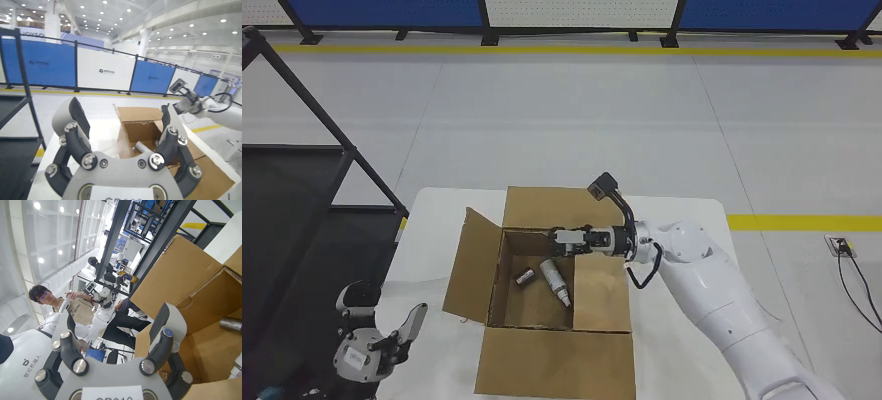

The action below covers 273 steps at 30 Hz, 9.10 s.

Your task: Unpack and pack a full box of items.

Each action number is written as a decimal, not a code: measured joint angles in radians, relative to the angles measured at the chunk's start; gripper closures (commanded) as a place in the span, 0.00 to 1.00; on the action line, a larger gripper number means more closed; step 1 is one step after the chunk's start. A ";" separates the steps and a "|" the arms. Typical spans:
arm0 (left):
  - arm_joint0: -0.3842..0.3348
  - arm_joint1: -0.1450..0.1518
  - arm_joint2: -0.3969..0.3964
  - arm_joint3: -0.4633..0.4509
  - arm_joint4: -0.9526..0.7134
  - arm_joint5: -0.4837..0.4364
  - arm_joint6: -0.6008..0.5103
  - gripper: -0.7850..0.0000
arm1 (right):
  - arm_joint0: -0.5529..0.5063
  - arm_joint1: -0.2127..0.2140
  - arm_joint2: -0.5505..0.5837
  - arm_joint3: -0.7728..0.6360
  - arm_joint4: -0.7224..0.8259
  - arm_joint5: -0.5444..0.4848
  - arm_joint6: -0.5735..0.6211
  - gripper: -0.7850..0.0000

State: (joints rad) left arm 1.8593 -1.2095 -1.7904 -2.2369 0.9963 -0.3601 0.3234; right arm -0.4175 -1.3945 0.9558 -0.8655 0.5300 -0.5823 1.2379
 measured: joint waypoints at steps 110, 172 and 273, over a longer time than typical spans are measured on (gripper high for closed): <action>-0.690 -0.058 0.575 0.440 -0.481 0.317 -1.016 0.00 | -0.581 0.238 0.438 -0.579 -0.012 -0.004 -0.044 0.00; -1.009 -0.134 0.876 0.587 -0.672 0.263 -0.959 0.00 | -0.830 0.354 0.751 -0.707 0.177 -0.040 -0.040 0.00; 0.011 -0.169 -0.028 -0.109 -0.662 0.177 -0.714 0.00 | -0.490 0.344 0.330 -0.833 -0.612 0.188 -0.438 0.00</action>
State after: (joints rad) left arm 1.8700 -1.3782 -1.8182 -2.3460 0.3342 -0.1834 -0.3907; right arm -0.9071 -1.0502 1.2856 -1.6987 -0.0816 -0.3946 0.7996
